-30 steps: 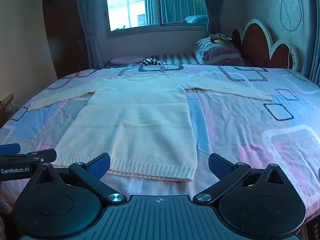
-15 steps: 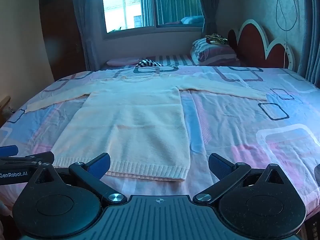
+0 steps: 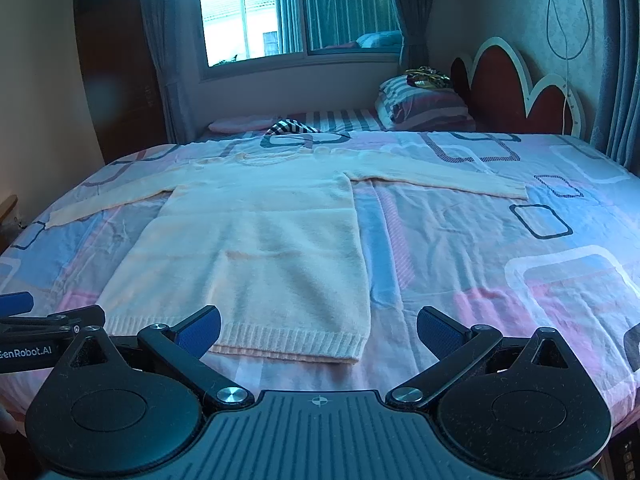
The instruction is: Fold small clothes
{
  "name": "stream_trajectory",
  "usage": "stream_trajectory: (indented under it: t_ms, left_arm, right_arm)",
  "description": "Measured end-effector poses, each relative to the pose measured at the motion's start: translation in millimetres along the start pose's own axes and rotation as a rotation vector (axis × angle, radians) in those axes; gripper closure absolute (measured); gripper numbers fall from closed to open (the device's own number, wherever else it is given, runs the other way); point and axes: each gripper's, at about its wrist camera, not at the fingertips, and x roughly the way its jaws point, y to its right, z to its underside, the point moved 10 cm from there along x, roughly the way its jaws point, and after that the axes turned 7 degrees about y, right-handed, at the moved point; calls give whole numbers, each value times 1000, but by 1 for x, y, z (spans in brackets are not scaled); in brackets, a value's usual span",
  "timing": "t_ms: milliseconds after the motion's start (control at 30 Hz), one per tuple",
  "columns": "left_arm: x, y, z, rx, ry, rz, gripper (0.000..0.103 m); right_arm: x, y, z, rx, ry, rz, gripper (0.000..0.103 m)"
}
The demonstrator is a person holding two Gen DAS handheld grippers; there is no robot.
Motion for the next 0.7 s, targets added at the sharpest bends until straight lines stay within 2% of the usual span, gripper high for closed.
stream_trajectory:
  t_ms: [700]
  left_arm:
    - [-6,1,-3,0,8,4,1]
  right_arm:
    - [0,3,-1,-1,2,1,0]
